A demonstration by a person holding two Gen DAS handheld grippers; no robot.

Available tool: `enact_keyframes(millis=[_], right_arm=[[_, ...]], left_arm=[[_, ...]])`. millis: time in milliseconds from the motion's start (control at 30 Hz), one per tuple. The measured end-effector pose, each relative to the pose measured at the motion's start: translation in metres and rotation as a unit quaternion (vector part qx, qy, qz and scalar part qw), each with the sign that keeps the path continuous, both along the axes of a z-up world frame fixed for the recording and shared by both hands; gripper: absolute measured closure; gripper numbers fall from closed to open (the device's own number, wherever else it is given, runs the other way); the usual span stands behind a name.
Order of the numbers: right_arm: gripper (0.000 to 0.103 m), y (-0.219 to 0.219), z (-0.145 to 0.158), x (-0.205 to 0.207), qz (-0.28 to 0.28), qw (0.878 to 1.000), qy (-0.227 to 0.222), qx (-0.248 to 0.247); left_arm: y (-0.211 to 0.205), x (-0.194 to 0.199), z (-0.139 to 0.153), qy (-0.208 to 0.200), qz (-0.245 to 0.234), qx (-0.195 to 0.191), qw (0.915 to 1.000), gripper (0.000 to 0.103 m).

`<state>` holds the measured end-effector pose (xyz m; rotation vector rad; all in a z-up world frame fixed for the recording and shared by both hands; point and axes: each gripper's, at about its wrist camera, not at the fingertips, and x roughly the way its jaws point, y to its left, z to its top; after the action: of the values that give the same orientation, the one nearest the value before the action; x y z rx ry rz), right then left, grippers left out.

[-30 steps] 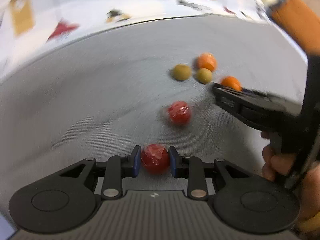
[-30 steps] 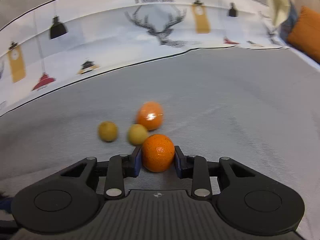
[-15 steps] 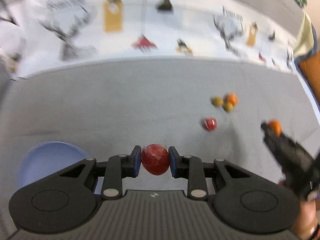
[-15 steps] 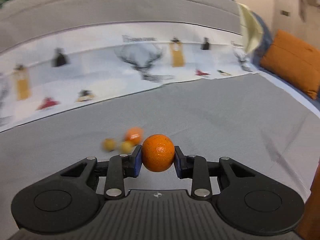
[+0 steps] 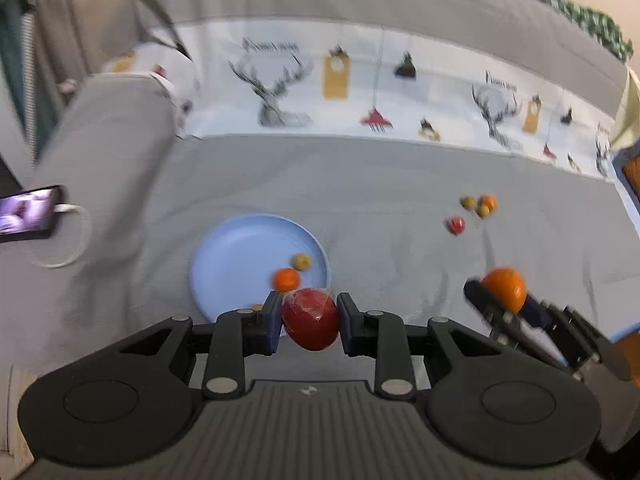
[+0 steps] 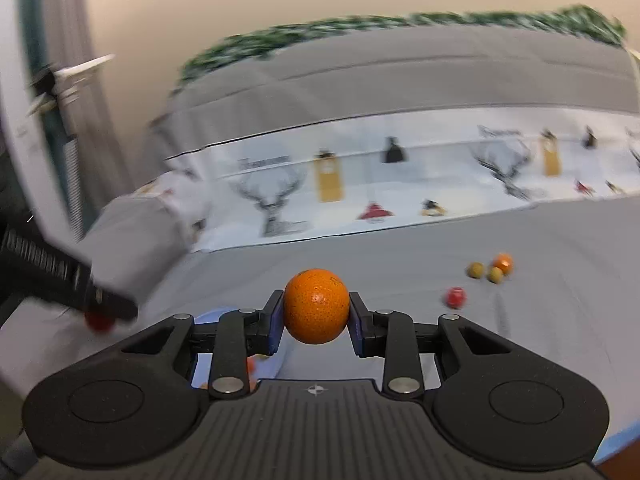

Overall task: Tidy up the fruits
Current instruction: 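Carry both fruits over the blue plate and open both tools to release them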

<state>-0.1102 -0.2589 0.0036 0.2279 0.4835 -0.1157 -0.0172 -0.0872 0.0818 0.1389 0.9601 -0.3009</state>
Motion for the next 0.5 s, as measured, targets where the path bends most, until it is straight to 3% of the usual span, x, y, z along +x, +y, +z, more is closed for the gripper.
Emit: enact_keyframes(millis=[133,233,367,500], right_arm=[[0.069,0.011,0.005,-0.014,0.016,1.000,0.002,-0.015],[0.069,0.020,0.007,-0.007,0.042,0.999,0.009,-0.025],[0.069,0.022,0.009,-0.007,0.021,1.000,0.005,-0.007],[0.069,0.024,0.013,-0.007,0.035,0.999,0.000,-0.003]], left_arm=[[0.017,-0.027,0.024,-0.011,0.034,-0.002,0.9994,0.071],[0.022,-0.047,0.041,-0.028,0.033,-0.010,0.9990,0.071],[0.023,-0.067,0.053,-0.048,0.029,-0.003,0.9984,0.071],[0.017,-0.076,0.058,-0.054,0.019,-0.001,0.9983,0.071]])
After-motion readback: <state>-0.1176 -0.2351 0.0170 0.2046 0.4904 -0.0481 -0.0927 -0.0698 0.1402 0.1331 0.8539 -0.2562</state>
